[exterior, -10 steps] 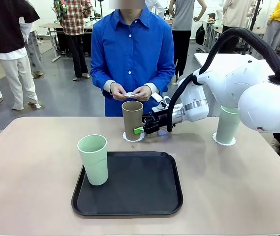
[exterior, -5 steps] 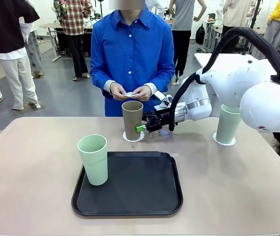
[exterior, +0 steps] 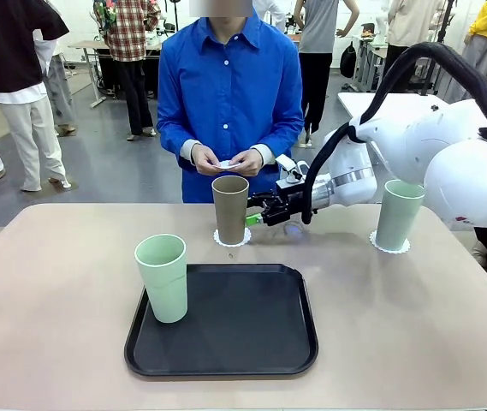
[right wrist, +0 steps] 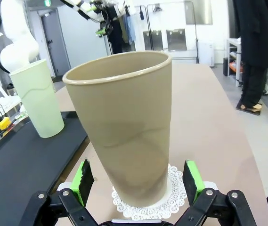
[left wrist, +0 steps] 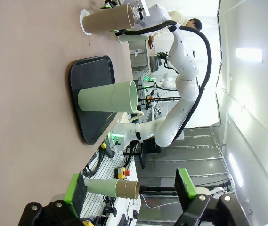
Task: Place coasters on the table and set cups on them.
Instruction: Take one Reusable plastic cup from the Flat Tray and place it on a coaster set by the human.
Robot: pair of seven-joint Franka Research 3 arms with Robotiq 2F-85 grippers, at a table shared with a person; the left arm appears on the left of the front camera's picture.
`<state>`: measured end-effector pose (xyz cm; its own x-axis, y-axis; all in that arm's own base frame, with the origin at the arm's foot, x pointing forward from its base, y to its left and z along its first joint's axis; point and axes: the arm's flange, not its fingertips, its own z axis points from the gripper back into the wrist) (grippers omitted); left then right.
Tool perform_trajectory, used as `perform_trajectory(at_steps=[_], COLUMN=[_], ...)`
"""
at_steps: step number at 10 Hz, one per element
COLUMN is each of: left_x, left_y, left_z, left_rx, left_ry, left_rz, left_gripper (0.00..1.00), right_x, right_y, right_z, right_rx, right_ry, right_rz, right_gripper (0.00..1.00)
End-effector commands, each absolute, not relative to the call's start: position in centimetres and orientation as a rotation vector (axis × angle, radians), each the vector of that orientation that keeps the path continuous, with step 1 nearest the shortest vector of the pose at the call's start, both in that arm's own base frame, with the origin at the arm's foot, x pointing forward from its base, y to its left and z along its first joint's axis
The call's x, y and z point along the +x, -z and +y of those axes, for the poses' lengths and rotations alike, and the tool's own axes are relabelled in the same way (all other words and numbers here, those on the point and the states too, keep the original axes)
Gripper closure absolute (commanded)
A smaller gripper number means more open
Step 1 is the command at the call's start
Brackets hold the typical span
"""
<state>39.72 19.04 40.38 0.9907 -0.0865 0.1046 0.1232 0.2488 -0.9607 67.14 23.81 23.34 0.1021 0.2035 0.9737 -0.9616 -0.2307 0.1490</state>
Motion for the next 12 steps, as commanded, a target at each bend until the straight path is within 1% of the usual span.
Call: perform_trajectory(at_steps=[1, 2, 4, 7, 8, 9, 10, 12], left_x=[39.7, 39.7, 39.7, 39.7, 39.7, 39.7, 39.7, 39.7], left_y=[-40.6, -40.6, -40.6, -40.6, -40.6, -40.6, -40.6, -40.6], left_z=[19.0, 19.0, 19.0, 19.0, 19.0, 19.0, 19.0, 19.0], left_rx=[-1.318, -1.318, -1.318, -1.318, -1.318, -1.318, -1.318, -1.318], left_ry=[0.145, 0.145, 0.145, 0.145, 0.145, 0.145, 0.145, 0.145], left_rz=[-0.04, -0.04, -0.04, -0.04, -0.04, -0.04, -0.04, -0.04], left_gripper=[0.0, 0.0, 0.0, 0.0, 0.0, 0.0, 0.0, 0.0], right_x=[66.9, 66.8, 66.6, 64.9, 63.1, 60.8, 57.9, 53.2], right_y=[-25.2, -26.1, -28.4, -33.2, -35.5, -38.0, -41.0, -45.1], right_z=[22.7, 22.3, 21.3, 20.1, 20.1, 20.6, 21.3, 23.0], right_rx=[1.238, 1.209, 1.14, 0.952, 0.881, 0.814, 0.71, 0.585], right_ry=[-1.406, -1.435, -1.505, -1.532, -1.497, -1.412, -1.343, -1.195], right_rz=[-0.769, -0.739, -0.622, -0.483, -0.436, -0.437, -0.467, -0.459], right_gripper=[0.0, 0.0, 0.0, 0.0, 0.0, 0.0, 0.0, 0.0])
